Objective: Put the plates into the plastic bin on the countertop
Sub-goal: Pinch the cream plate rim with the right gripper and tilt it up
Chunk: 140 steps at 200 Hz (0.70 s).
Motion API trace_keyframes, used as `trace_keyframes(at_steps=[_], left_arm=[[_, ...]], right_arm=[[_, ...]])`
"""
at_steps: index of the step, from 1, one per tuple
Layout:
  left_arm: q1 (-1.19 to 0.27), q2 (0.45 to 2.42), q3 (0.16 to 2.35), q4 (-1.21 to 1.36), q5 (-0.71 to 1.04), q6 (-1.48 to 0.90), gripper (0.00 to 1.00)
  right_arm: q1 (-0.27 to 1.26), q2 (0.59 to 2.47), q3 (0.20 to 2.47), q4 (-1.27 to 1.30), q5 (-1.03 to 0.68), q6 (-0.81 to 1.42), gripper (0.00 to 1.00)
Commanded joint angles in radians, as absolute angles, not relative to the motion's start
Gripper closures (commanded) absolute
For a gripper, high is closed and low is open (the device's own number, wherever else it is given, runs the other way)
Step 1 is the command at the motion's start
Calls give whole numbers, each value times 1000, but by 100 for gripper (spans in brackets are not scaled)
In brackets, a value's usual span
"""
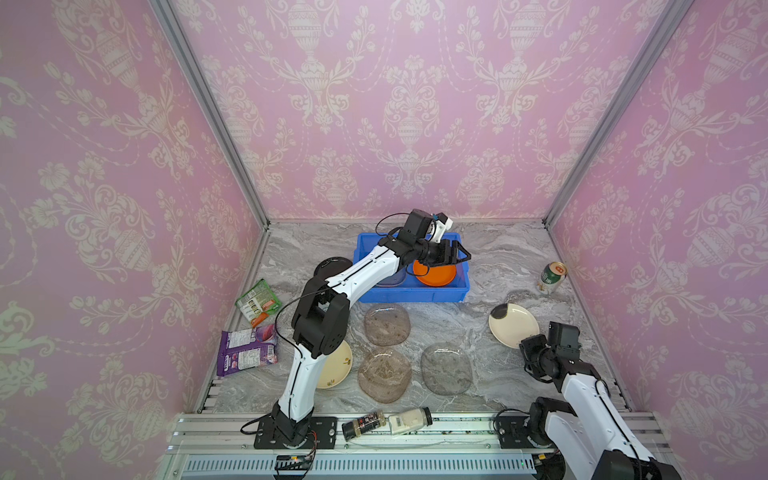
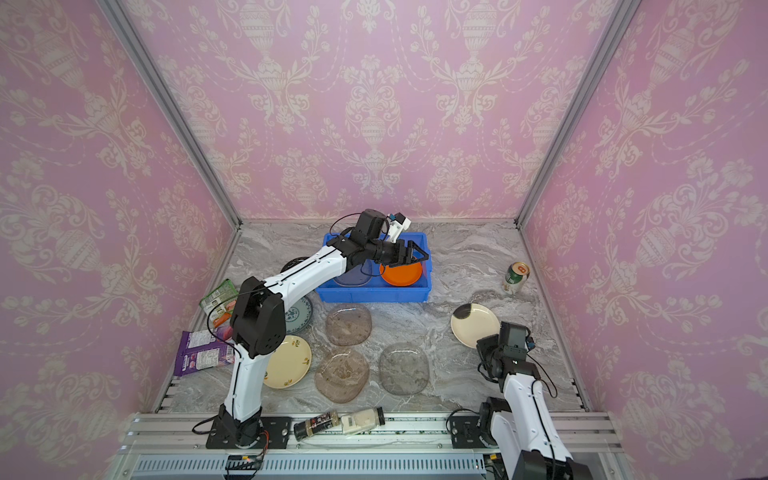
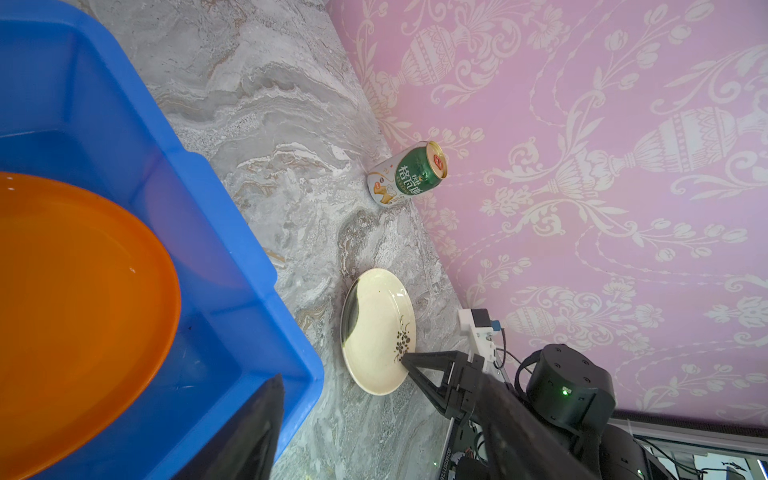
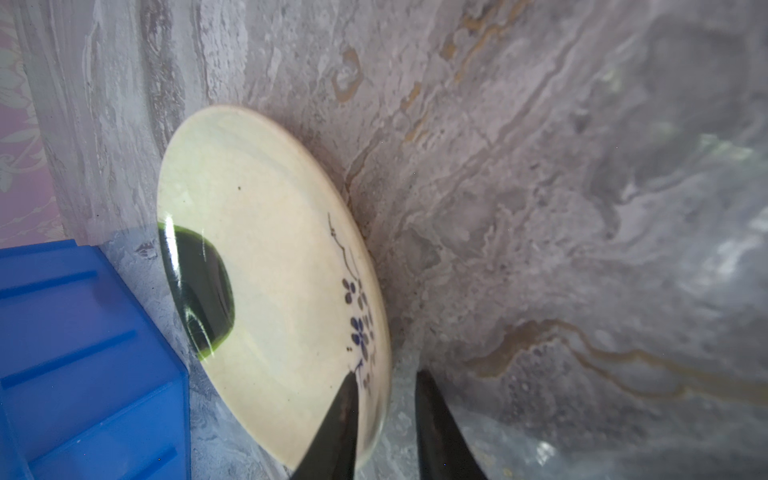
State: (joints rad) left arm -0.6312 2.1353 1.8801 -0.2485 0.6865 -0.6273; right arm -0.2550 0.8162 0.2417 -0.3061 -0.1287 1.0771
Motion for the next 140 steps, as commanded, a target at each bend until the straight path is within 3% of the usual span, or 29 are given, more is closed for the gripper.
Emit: trace_keyframes(at_steps=[1, 74, 119, 127, 140], left_arm=[[-624, 2098, 1865, -242, 687, -638, 24], [-622, 2098, 1845, -250, 680, -631, 24], [-609, 2083, 1812, -245, 672, -625, 24], [-605, 2079, 1805, -245, 670, -623, 24], [-599, 2071, 1794, -246, 666, -620, 24]], right_arm=[[-256, 829, 206, -278, -83, 1094, 75], [-256, 853, 172, -173, -96, 1094, 82], [-256, 842, 181, -173, -100, 1080, 94], [-256, 839, 184, -176, -101, 1078, 100], [-256, 830, 194, -191, -101, 1073, 100]])
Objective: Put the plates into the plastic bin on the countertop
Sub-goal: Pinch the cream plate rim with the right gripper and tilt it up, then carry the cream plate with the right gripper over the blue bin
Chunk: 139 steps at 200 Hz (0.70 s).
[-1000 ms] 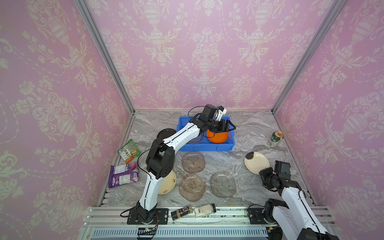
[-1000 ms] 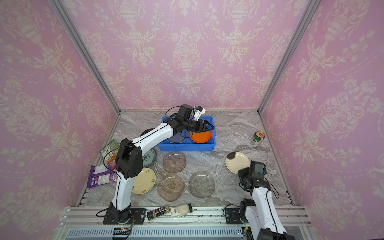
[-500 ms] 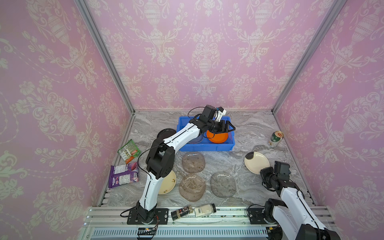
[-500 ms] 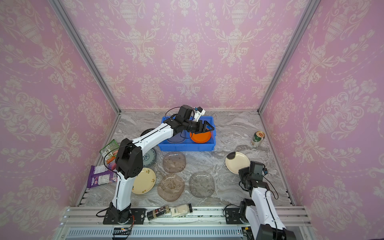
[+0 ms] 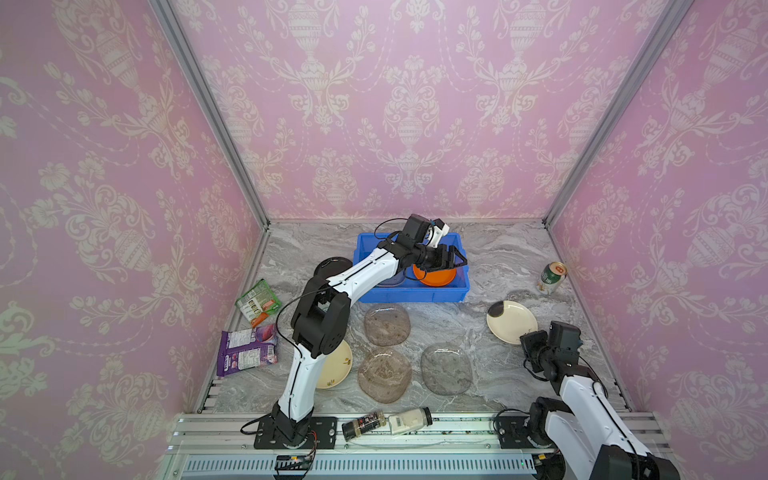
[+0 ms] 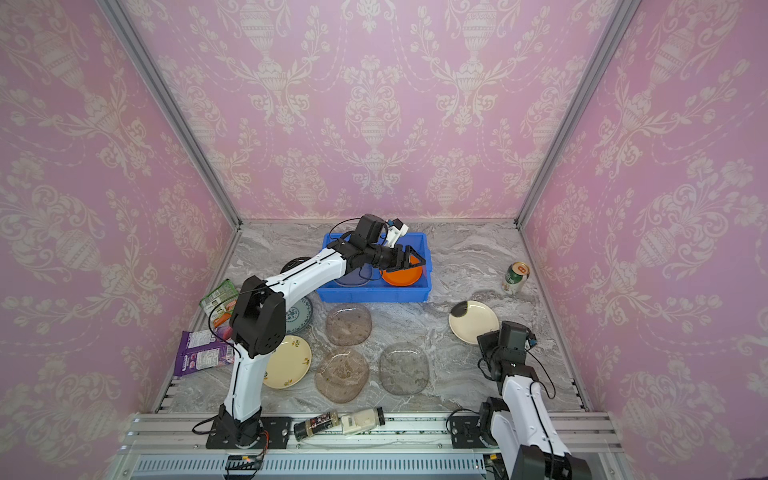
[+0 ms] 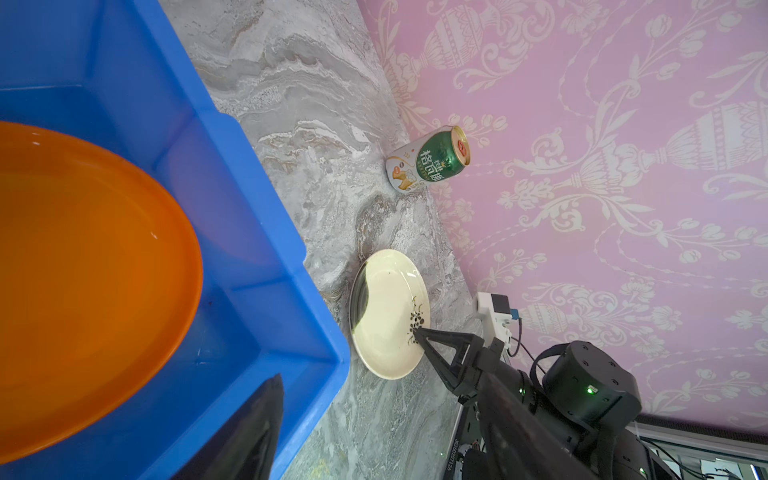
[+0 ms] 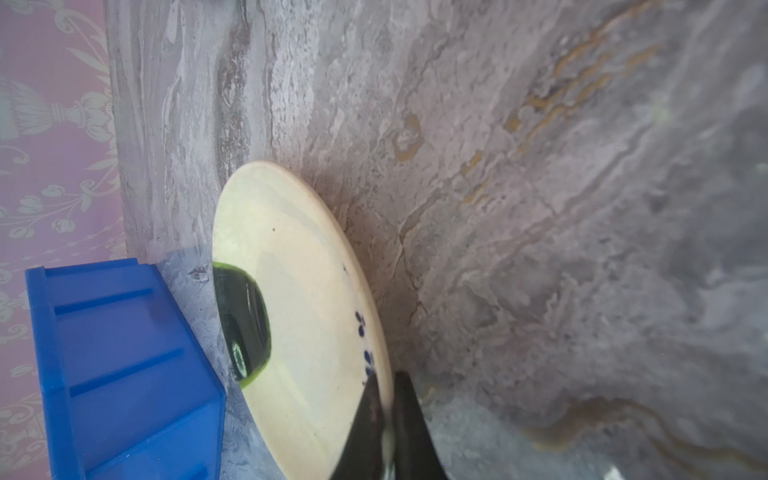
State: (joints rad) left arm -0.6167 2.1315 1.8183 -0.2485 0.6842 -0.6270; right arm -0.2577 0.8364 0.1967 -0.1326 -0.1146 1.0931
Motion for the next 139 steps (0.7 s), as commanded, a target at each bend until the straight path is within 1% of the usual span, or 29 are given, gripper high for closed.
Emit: trace_keyframes(at_steps=[1, 35, 61, 81, 114, 139], left_arm=[[-599, 2070, 1793, -246, 665, -619, 24], [-577, 2043, 1762, -264, 643, -590, 24], [-556, 2017, 1728, -267, 632, -576, 24], [-548, 2004, 1714, -285, 627, -553, 24], [-545, 1976, 1702, -312, 597, -512, 25], [-538, 1945, 1652, -255, 618, -526, 25]], right_arm=[[-256, 829, 194, -191, -100, 1073, 100], [-256, 766, 267, -274, -95, 1037, 100], [-257, 704, 398, -394, -68, 972, 100], [-255, 695, 513, -463, -54, 917, 100], [-218, 758, 662, -427, -95, 868, 100], [-97, 914, 787, -348, -107, 821, 100]])
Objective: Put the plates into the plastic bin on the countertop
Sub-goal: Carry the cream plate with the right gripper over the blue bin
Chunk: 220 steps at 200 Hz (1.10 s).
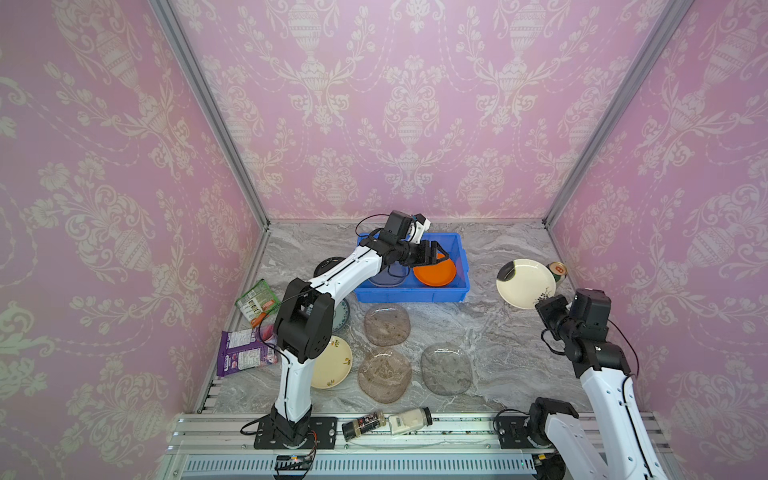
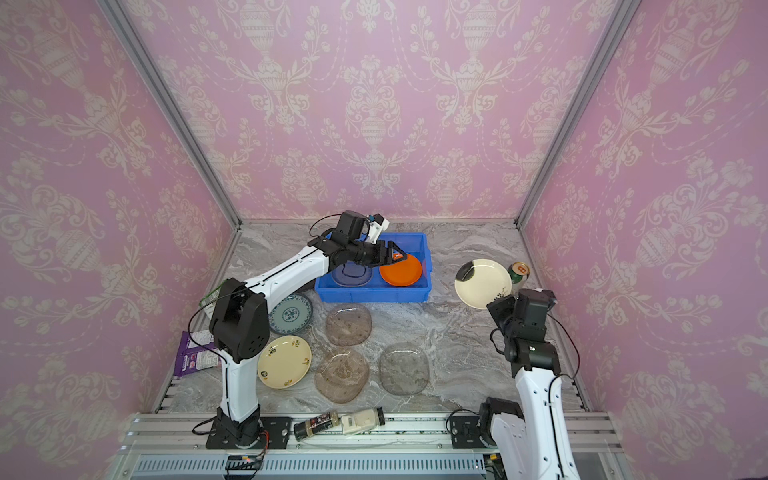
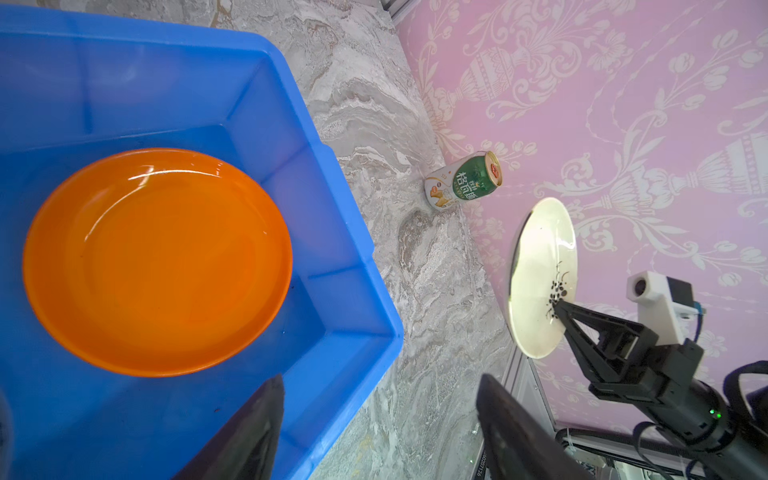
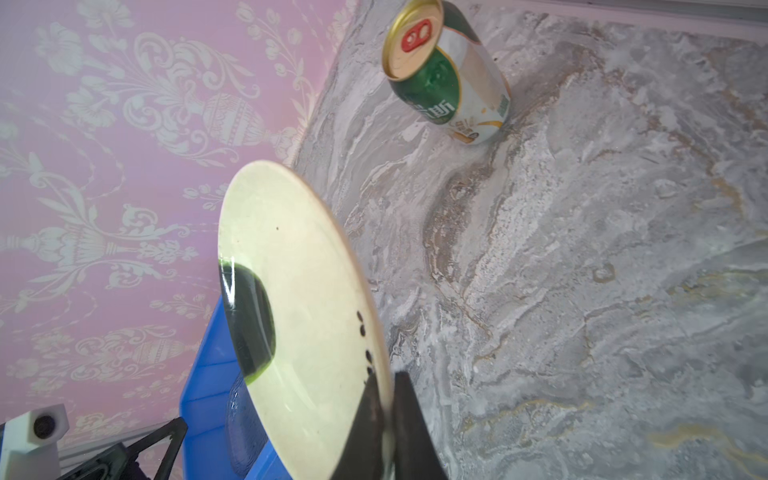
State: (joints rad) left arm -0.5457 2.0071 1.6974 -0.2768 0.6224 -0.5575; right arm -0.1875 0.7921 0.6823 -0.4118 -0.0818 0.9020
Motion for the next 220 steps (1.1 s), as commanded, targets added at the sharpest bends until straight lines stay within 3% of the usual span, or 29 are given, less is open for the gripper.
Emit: trace_keyframes(at_steps=[1, 53, 93, 185, 204, 220], left_arm=[[-537, 1944, 1650, -253, 618, -527, 25], [-515, 1875, 1551, -180, 597, -550, 25], [-472, 1836, 1517, -226, 535, -545, 28], [-408, 1799, 1432, -248, 470, -529, 34], [-407, 1814, 1454, -263, 472, -524, 41], [-407, 1817, 1466, -270, 470, -517, 53]], right_arm=[[-91, 921, 794, -344, -107, 820, 100], [168, 1316, 987, -106, -159, 811, 100], [241, 1503, 1082, -20, -237, 830, 100], [275, 1579, 1113, 90, -372, 865, 100], [276, 1588, 1124, 80, -393, 865, 100], [277, 1585, 1116, 80, -388, 865, 100]])
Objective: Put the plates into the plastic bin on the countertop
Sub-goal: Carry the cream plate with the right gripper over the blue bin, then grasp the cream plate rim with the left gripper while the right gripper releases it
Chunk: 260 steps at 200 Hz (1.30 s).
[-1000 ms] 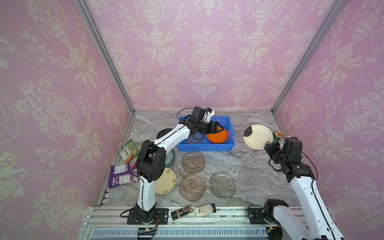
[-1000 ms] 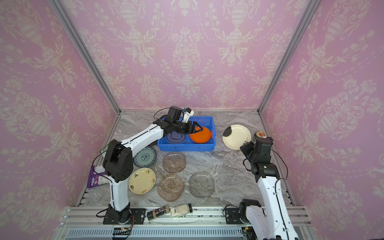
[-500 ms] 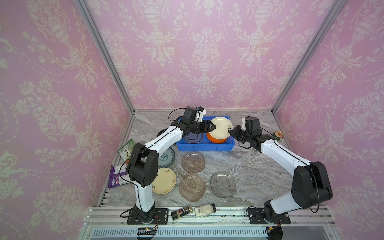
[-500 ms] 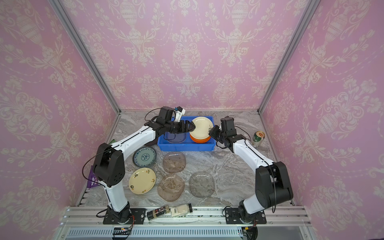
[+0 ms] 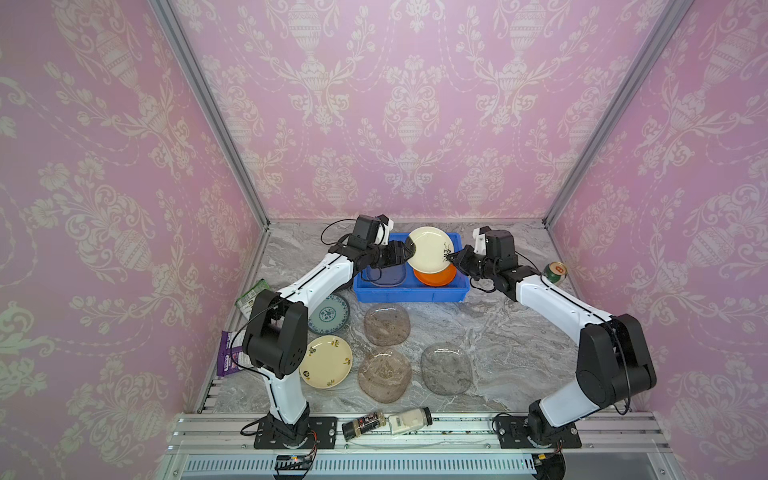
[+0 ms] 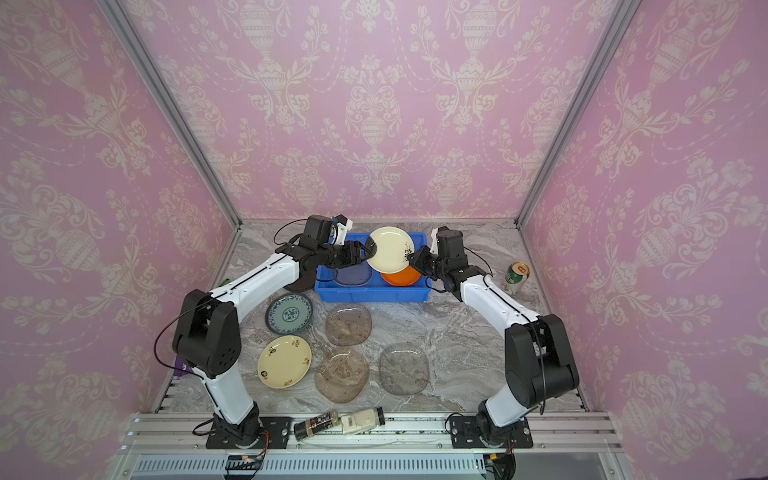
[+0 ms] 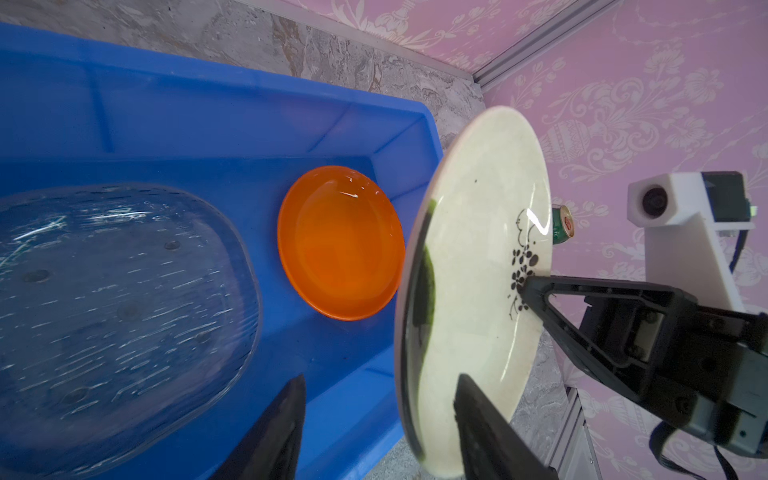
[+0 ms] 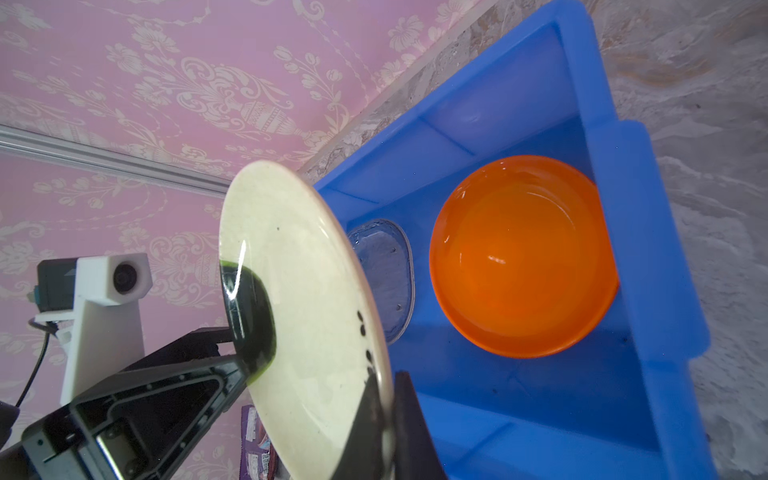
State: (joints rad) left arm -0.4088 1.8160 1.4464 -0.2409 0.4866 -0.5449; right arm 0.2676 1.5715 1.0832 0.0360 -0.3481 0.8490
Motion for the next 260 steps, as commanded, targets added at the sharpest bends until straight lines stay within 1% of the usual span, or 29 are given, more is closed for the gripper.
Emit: trace_keyframes(at_steps=[1, 18, 30, 34, 46, 79, 92, 102, 123, 130, 154, 183, 260], left_arm=[[-407, 1817, 1466, -270, 470, -517, 54], [-407, 1820, 1474, -269, 471, -514, 72], [-407, 1825, 1480, -272, 470, -515, 89], [-407, 1828, 1481, -272, 469, -517, 93], [-408, 1831, 1483, -271, 469, -521, 100], [-408, 1858, 1492, -253, 484, -528, 100], [-407, 1883, 1499, -242, 476, -523, 100], [-407, 1906, 1514, -248, 471, -519, 100], [-407, 1958, 1549, -251, 462, -522, 100], [-407, 1977, 1564, -256, 462, -527, 100], [-407, 2055, 1634, -282, 473, -549, 100], [-408, 2132, 1696, -277, 494, -585, 100], [-436, 2295, 1867, -389, 522, -578, 100]], right_arm=[[276, 1585, 1116, 80, -388, 865, 100], [278, 1598, 1116, 83, -397, 868, 100], [278, 1609, 1117, 88, -406, 878, 100], [278, 1612, 1117, 90, -407, 880, 100], [278, 1617, 1112, 101, -410, 889, 100], [264, 1634, 1137, 23, -362, 876, 100], [237, 1635, 1153, -33, -343, 874, 81], [206, 1627, 1151, -57, -338, 879, 70], [140, 1576, 1122, -77, -327, 887, 55], [121, 1556, 1120, -101, -316, 878, 53], [69, 1479, 1099, -144, -294, 847, 53], [50, 1419, 1069, -154, -292, 839, 53], [30, 1427, 1011, -117, -356, 851, 56]])
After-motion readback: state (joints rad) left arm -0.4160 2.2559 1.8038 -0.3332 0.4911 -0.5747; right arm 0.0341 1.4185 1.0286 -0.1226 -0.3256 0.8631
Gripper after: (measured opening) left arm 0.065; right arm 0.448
